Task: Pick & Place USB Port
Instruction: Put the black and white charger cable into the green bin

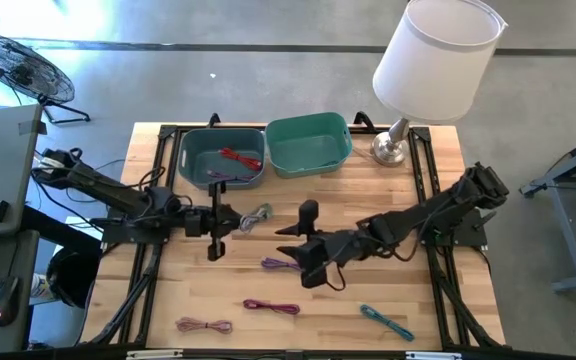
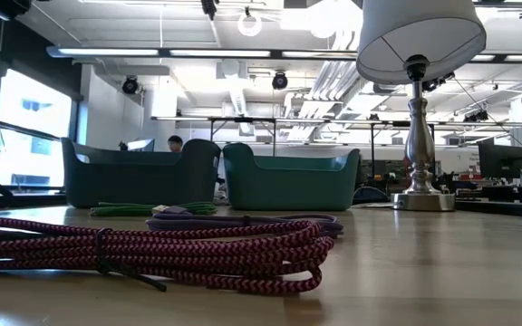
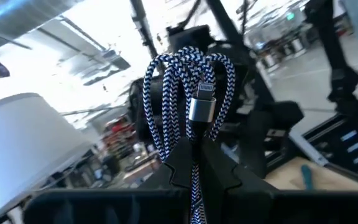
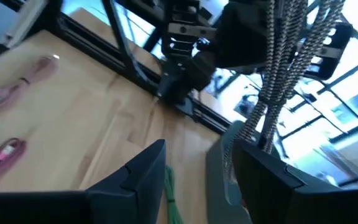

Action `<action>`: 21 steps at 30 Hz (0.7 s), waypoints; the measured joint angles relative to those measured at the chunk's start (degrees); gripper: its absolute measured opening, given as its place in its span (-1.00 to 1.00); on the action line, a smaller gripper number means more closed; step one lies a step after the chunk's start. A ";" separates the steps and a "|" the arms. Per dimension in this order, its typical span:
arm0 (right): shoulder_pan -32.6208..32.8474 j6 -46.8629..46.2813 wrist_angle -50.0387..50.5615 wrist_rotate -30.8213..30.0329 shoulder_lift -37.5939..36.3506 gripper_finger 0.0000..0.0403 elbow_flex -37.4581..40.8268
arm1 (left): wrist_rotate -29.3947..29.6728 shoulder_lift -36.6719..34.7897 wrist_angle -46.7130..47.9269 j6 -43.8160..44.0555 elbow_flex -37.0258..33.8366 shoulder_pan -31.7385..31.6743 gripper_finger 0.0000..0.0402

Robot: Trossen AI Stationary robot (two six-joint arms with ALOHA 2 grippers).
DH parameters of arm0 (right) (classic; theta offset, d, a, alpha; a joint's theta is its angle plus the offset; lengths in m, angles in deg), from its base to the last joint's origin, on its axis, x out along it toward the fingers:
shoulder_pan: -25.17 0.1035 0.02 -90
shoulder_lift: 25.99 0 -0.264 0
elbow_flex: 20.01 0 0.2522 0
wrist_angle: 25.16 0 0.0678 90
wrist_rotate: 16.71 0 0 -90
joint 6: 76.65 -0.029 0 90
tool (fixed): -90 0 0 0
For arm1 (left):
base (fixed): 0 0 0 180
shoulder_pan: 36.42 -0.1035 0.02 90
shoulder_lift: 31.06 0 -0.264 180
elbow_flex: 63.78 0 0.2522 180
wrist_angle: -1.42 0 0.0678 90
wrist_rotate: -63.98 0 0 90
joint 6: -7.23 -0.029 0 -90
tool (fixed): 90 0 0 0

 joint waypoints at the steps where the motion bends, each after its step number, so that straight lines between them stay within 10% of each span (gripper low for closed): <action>1: -0.61 -0.03 -0.35 1.01 0.00 -0.13 0.01 | -0.83 0.29 -0.38 0.09 0.00 -0.26 -0.98; 21: -9.38 1.46 -2.01 22.47 0.76 -0.13 -0.01 | -8.21 7.28 -2.11 -1.61 0.00 -0.22 -0.98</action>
